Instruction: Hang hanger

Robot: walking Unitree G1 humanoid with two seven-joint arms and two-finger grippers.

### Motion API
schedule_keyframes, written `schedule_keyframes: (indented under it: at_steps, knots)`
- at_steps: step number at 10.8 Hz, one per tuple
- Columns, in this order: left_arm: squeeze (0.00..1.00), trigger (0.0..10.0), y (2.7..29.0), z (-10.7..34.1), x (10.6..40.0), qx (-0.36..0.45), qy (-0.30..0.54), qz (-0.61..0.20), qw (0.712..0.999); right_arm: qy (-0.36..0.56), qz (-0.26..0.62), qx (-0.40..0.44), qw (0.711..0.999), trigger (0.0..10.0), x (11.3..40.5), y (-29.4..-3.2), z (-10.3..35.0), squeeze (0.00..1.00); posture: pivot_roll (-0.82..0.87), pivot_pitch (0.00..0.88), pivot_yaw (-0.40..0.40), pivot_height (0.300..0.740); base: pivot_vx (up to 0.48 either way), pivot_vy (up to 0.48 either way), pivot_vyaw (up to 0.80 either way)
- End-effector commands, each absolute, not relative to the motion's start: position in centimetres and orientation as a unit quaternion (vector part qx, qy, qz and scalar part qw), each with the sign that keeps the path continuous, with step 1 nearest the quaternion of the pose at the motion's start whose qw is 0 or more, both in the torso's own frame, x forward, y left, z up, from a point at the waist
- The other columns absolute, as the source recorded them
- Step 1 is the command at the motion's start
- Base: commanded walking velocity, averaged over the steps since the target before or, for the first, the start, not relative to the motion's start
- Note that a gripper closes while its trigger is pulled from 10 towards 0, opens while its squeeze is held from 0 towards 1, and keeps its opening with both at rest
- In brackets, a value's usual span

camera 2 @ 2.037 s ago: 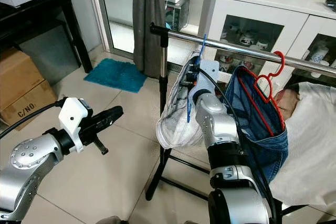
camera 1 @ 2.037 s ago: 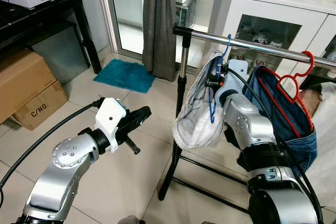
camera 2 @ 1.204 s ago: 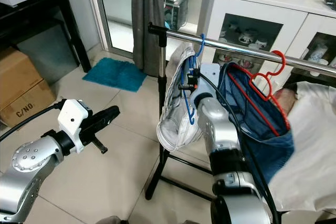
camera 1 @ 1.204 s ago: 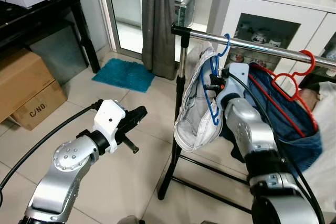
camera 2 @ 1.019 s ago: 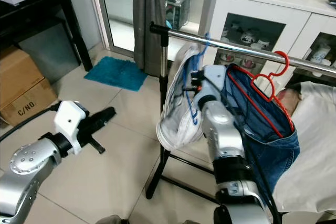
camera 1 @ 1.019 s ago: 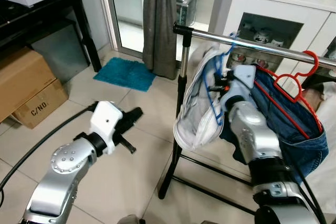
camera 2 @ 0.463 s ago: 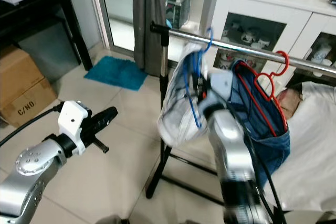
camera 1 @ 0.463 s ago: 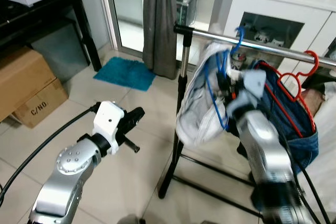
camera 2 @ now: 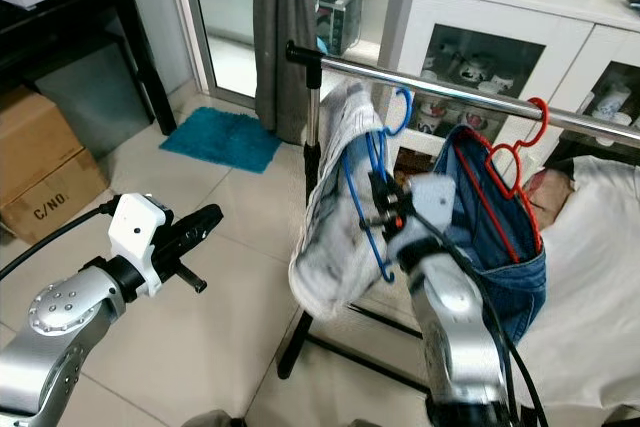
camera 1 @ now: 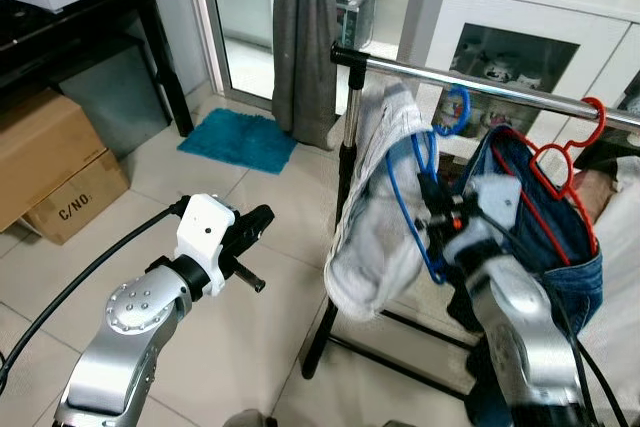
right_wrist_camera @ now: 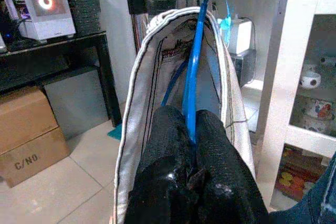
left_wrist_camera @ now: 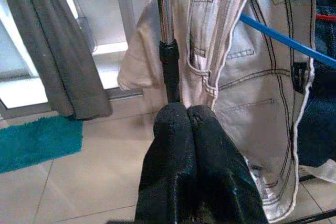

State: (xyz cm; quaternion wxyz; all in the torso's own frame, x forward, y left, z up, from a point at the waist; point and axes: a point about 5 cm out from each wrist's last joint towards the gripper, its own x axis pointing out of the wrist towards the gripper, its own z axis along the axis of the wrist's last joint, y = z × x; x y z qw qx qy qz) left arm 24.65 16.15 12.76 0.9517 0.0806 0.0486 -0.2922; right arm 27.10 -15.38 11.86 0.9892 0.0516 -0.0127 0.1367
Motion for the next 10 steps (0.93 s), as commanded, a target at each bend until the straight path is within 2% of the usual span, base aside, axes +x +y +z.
schedule_keyframes:
  at_steps: [1,6,10]
  knots:
    - [0.0,10.0,16.3,12.6,24.7,0.081,0.055,-0.294,0.951,-0.069,0.139,0.047,0.987,0.0,27.1,-15.6,14.2,0.0,-0.02,0.0,0.017,0.74,-0.281,0.0,0.0]
    - [0.0,10.0,16.1,12.4,25.3,0.079,0.051,-0.288,0.953,-0.058,0.134,0.057,0.988,0.0,26.5,-15.3,13.9,0.0,-0.02,0.0,0.002,0.74,-0.284,0.0,0.0]
    - [0.0,10.0,16.3,12.8,25.9,0.088,0.042,-0.294,0.951,-0.074,0.148,0.049,0.985,0.0,26.9,-15.5,14.6,0.0,-0.03,0.0,0.032,0.74,-0.276,0.0,0.0]
